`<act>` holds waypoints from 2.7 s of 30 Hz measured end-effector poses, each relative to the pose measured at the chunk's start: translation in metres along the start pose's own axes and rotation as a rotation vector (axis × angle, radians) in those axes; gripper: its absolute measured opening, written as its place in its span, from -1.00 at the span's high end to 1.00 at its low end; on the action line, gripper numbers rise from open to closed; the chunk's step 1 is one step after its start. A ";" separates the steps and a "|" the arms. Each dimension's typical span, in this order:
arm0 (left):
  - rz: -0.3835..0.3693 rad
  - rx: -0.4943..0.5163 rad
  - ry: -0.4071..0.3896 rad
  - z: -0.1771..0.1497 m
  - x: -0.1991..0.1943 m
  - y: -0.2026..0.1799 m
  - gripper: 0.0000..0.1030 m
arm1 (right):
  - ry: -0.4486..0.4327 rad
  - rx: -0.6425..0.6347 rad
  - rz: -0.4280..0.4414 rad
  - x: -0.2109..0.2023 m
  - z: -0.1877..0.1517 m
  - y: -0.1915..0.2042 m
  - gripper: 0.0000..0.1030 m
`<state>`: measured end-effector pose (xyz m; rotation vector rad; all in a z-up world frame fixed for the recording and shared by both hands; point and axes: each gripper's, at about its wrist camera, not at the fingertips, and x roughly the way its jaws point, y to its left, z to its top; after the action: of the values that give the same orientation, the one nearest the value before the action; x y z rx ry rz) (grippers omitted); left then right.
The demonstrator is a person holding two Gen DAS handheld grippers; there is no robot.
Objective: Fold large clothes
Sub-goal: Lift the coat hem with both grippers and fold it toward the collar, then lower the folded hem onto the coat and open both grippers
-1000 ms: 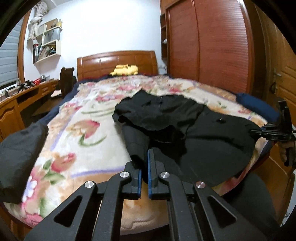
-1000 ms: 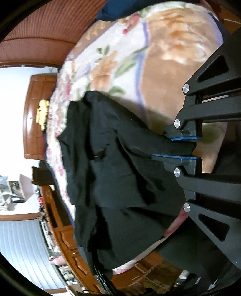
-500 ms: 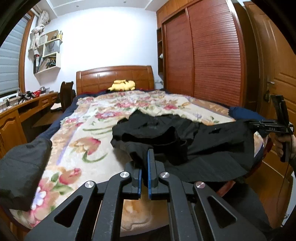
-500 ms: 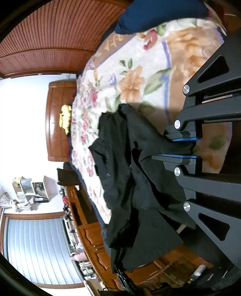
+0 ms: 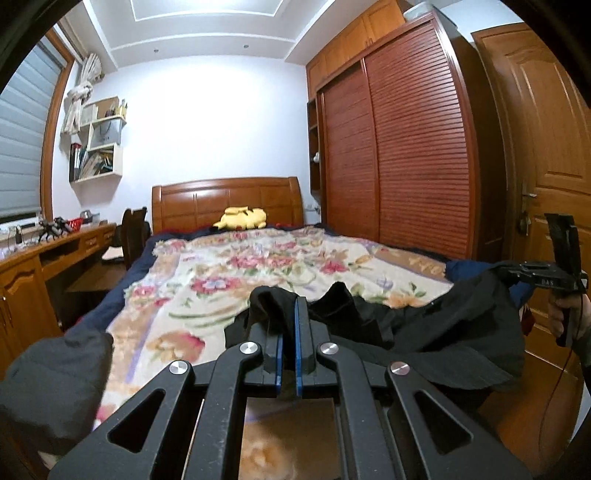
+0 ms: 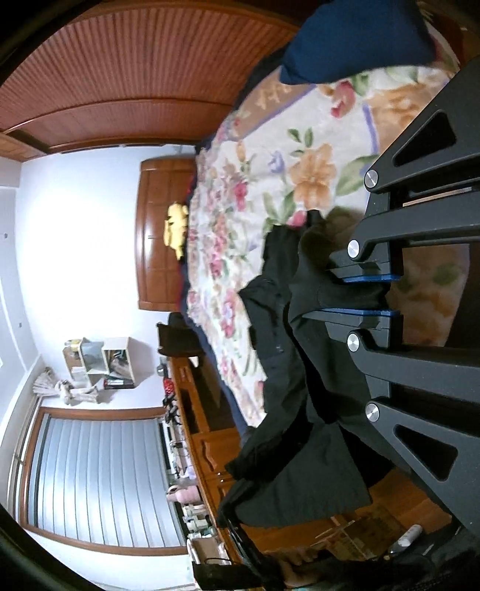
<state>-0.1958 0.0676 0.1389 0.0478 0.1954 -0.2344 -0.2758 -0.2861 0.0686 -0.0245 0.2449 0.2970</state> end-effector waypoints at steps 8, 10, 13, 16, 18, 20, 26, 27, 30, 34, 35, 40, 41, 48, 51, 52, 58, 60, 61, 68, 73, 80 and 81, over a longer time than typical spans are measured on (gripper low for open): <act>0.000 0.018 -0.039 0.016 -0.010 0.000 0.90 | -0.045 -0.012 -0.021 -0.011 0.004 -0.007 0.81; -0.002 0.023 -0.050 0.018 -0.014 -0.003 0.90 | -0.057 -0.006 -0.017 -0.019 0.000 -0.004 0.82; -0.004 0.031 -0.069 0.022 -0.022 -0.004 0.90 | -0.076 -0.008 -0.019 -0.028 0.000 -0.001 0.82; -0.001 0.033 -0.083 0.025 -0.024 -0.003 0.90 | -0.096 -0.013 -0.014 -0.033 0.003 0.000 0.82; 0.006 0.034 -0.072 0.027 -0.015 0.001 0.90 | -0.106 -0.021 -0.021 -0.032 0.005 0.000 0.82; 0.009 0.017 -0.044 0.028 0.004 0.008 0.90 | -0.100 -0.025 -0.024 -0.021 0.008 -0.003 0.82; 0.087 -0.019 0.072 0.022 0.087 0.038 0.90 | -0.028 -0.012 -0.068 0.058 0.033 -0.022 0.81; 0.107 -0.020 0.091 0.019 0.099 0.042 0.90 | -0.017 -0.004 -0.079 0.075 0.036 -0.026 0.81; 0.147 -0.026 0.155 0.008 0.137 0.057 0.90 | 0.025 0.029 -0.095 0.125 0.042 -0.038 0.81; 0.184 -0.023 0.221 -0.010 0.177 0.071 0.90 | 0.088 0.043 -0.123 0.183 0.041 -0.045 0.81; 0.188 -0.021 0.232 -0.014 0.185 0.073 0.90 | 0.100 0.041 -0.128 0.196 0.039 -0.046 0.81; 0.211 -0.014 0.290 -0.023 0.231 0.082 0.90 | 0.151 0.051 -0.127 0.252 0.049 -0.055 0.81; 0.216 -0.014 0.299 -0.024 0.240 0.084 0.90 | 0.159 0.051 -0.130 0.261 0.051 -0.057 0.81; 0.258 -0.009 0.345 -0.022 0.304 0.105 0.90 | 0.194 0.059 -0.147 0.326 0.065 -0.072 0.81; 0.272 -0.020 0.357 -0.019 0.330 0.115 0.90 | 0.206 0.057 -0.161 0.355 0.072 -0.078 0.81; 0.279 -0.022 0.358 -0.018 0.338 0.117 0.90 | 0.207 0.056 -0.169 0.363 0.075 -0.080 0.81; 0.271 -0.068 0.381 -0.026 0.365 0.122 0.86 | 0.242 0.109 -0.205 0.411 0.080 -0.091 0.68; 0.234 -0.094 0.396 -0.032 0.366 0.120 0.77 | 0.253 0.119 -0.231 0.419 0.080 -0.090 0.37; 0.224 -0.078 0.399 -0.038 0.362 0.114 0.56 | 0.245 0.124 -0.232 0.419 0.081 -0.090 -0.08; 0.164 -0.118 0.388 -0.054 0.324 0.090 -0.59 | 0.231 0.122 -0.211 0.406 0.071 -0.095 -0.52; 0.128 -0.184 0.385 -0.065 0.290 0.076 -0.59 | 0.329 0.117 -0.198 0.414 0.062 -0.104 -0.52; 0.088 -0.177 0.401 -0.081 0.268 0.065 -0.59 | 0.492 0.131 -0.166 0.442 0.044 -0.116 -0.52; 0.088 -0.172 0.396 -0.080 0.266 0.065 -0.59 | 0.509 0.137 -0.155 0.446 0.042 -0.117 -0.51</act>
<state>0.0581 0.0766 0.0091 -0.0693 0.6060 -0.1180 0.1819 -0.2674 0.0001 0.0165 0.7642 0.1139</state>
